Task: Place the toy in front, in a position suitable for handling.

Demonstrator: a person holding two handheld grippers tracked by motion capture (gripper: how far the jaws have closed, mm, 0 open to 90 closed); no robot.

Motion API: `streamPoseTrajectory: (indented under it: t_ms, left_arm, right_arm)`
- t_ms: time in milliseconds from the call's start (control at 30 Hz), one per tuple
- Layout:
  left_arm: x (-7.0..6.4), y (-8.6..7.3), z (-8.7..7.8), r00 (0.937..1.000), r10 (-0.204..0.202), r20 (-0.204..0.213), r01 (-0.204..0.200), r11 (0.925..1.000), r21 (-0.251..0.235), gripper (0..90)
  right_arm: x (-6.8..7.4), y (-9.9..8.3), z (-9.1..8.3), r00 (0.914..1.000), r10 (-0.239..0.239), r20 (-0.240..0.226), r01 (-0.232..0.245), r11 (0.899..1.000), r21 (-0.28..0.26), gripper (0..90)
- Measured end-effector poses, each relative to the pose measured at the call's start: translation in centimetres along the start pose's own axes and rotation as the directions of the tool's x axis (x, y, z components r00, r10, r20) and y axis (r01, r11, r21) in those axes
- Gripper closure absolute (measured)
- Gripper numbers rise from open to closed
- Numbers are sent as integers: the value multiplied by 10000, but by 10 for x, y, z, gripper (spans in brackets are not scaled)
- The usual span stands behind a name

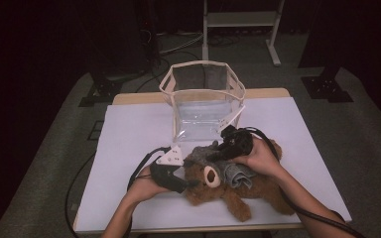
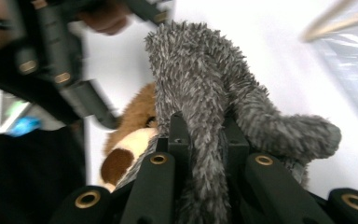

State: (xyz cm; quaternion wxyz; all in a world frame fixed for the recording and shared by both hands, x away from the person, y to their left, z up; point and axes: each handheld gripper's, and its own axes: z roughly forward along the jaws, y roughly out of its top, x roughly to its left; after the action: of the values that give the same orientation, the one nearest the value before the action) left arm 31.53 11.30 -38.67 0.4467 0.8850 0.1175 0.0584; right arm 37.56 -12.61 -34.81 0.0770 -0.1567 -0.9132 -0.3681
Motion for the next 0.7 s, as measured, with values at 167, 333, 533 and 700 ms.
streamPoseTrajectory:
  t_ms: [167,333,533,700]
  left_arm:
    - [-3,-1,10,9994,175,289,-187,9990,413,352]
    - [-3,0,5,9992,246,308,-259,9987,445,359]
    - [-5,-2,10,9988,262,418,-285,9980,556,362]
    - [-2,-7,8,9994,64,354,-78,9992,397,386]
  right_arm:
    - [3,0,-5,9995,-236,227,235,9997,47,780]
    - [-8,-7,-12,9978,149,645,-144,9999,-93,780]
    - [0,5,6,9990,-225,395,225,9997,-2,779]
    - [-5,-1,2,9984,-49,565,39,9998,180,780]
